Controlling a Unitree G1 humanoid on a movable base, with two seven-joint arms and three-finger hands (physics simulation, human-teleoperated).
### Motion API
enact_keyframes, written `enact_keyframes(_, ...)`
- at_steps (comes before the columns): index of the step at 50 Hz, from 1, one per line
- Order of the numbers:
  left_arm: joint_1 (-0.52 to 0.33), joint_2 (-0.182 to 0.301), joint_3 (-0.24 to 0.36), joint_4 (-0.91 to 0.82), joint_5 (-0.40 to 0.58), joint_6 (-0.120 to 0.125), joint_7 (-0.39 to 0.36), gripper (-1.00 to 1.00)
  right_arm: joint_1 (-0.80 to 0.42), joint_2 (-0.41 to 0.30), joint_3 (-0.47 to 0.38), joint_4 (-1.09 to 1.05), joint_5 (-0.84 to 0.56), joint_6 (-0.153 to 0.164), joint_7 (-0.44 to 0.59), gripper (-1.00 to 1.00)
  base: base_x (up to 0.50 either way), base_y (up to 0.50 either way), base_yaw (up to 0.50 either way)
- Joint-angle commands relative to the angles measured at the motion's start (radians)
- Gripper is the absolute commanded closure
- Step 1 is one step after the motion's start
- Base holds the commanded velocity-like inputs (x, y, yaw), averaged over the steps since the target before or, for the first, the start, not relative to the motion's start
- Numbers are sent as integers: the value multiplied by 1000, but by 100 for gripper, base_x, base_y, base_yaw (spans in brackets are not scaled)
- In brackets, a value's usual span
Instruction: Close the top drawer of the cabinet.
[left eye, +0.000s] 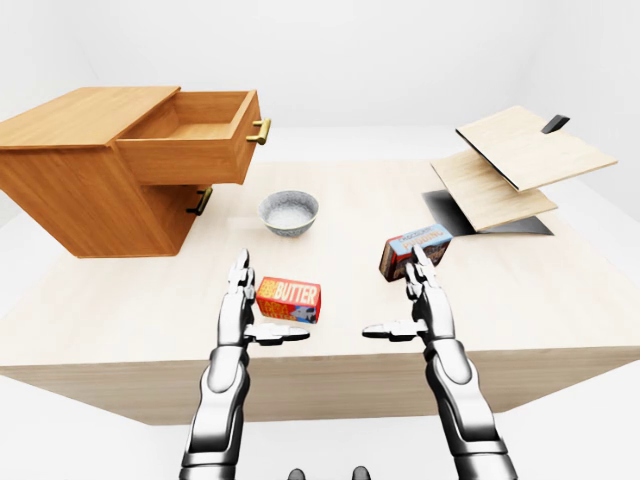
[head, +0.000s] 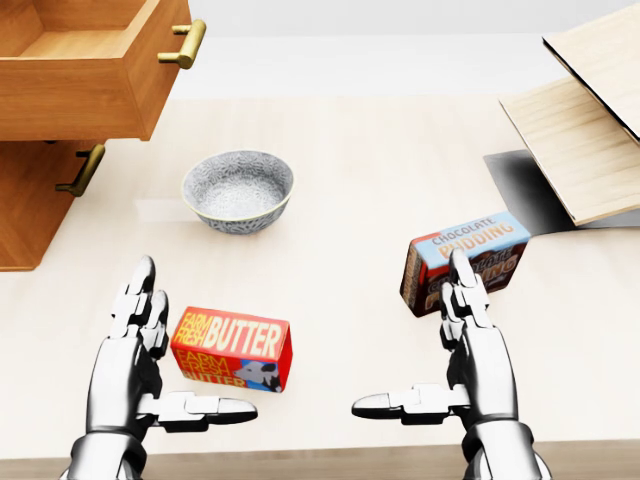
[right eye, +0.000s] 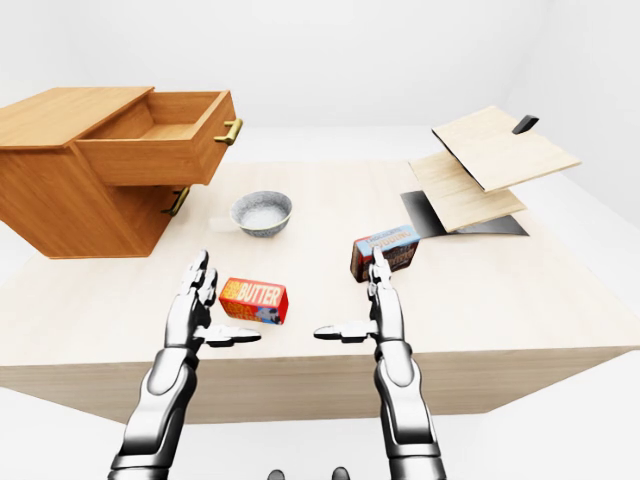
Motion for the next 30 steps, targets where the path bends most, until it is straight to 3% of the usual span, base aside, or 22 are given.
enact_keyframes(1,-9,15,25,8,-14,2,-28,-100,-2,-12,-23,5,13,-5,23,-100,0,0,0)
enact_keyframes(16,-17,12,29,5,-20,9,-38,-100,5,-14,-26,-14,6,-3,38,-100,0,0,0)
enact_keyframes(20,-30,15,32,-1,-29,27,-43,-100,6,-17,-29,-34,6,12,44,-100,0,0,0)
enact_keyframes(24,-69,28,41,-20,-30,67,-50,-100,-16,-18,-31,-101,6,84,42,-100,0,0,0)
enact_keyframes(25,-94,33,47,-29,-34,87,-52,-100,-27,-18,-33,-130,11,89,40,-100,0,0,0)
enact_keyframes(30,-159,48,58,-59,-35,87,-54,-100,-81,-27,-46,-200,19,89,31,-100,0,0,0)
